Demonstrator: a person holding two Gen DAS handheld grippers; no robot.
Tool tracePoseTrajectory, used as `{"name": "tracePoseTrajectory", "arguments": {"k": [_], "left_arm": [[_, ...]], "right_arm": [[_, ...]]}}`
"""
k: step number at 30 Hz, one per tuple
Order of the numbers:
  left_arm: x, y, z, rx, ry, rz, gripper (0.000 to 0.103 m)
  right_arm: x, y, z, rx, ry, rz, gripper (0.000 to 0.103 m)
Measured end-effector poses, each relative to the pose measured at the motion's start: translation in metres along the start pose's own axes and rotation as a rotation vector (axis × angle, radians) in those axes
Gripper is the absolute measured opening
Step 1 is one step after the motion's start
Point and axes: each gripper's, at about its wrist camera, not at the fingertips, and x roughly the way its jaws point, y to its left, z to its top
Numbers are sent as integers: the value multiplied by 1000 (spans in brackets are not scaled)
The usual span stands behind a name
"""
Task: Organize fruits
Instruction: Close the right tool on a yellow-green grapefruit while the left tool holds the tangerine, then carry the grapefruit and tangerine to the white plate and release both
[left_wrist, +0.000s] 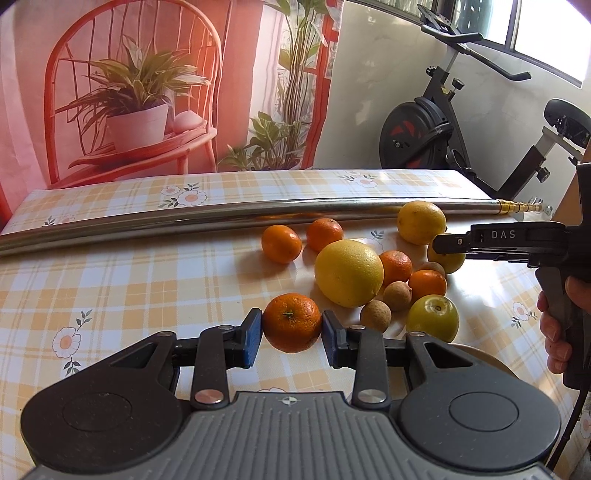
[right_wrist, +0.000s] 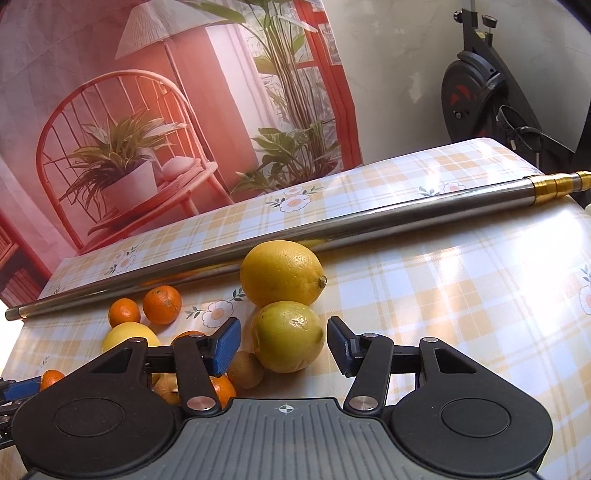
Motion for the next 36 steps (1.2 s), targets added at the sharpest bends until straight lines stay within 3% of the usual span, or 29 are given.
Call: {"name": "tracePoseTrajectory", "arguments": {"k": [16, 27, 36], "left_arm": [[-12, -6, -8, -4, 5, -30, 37], [-32, -10, -15, -22, 27, -80, 37], [-50, -17, -30, -2, 52, -94, 37]], "right_arm": [[5, -15, -11, 144, -13, 23, 44], [-43, -4, -18, 114, -81, 27, 44], [-93, 7, -33, 106, -72, 73, 44]]}}
